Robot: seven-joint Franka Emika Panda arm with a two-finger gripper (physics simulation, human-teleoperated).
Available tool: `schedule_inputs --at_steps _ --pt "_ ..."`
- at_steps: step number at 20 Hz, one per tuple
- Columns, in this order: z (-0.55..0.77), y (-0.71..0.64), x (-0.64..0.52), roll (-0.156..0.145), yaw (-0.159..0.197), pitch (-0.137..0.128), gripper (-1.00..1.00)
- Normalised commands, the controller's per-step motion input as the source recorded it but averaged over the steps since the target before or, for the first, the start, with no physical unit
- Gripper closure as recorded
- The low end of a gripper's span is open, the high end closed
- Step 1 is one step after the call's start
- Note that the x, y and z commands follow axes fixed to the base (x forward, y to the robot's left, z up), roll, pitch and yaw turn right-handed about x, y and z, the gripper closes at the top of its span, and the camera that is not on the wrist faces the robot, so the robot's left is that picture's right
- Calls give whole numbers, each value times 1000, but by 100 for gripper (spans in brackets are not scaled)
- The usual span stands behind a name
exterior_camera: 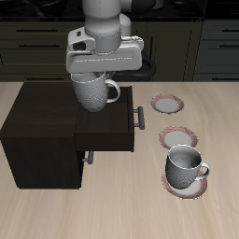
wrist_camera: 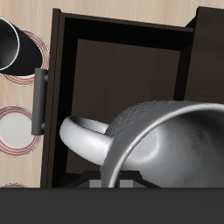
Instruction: Place the porcelain mug that is in the drawer onto the top of the cabinet
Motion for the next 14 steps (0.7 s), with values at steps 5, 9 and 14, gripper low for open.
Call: schedule_inputs --at_steps 5,9,14 --pt "451 -151 -122 -17 -16 -49 100" --pt "211 -252 -36 -1 -26 -16 100" --pt "282 -365 -6 -46 -21 -36 100"
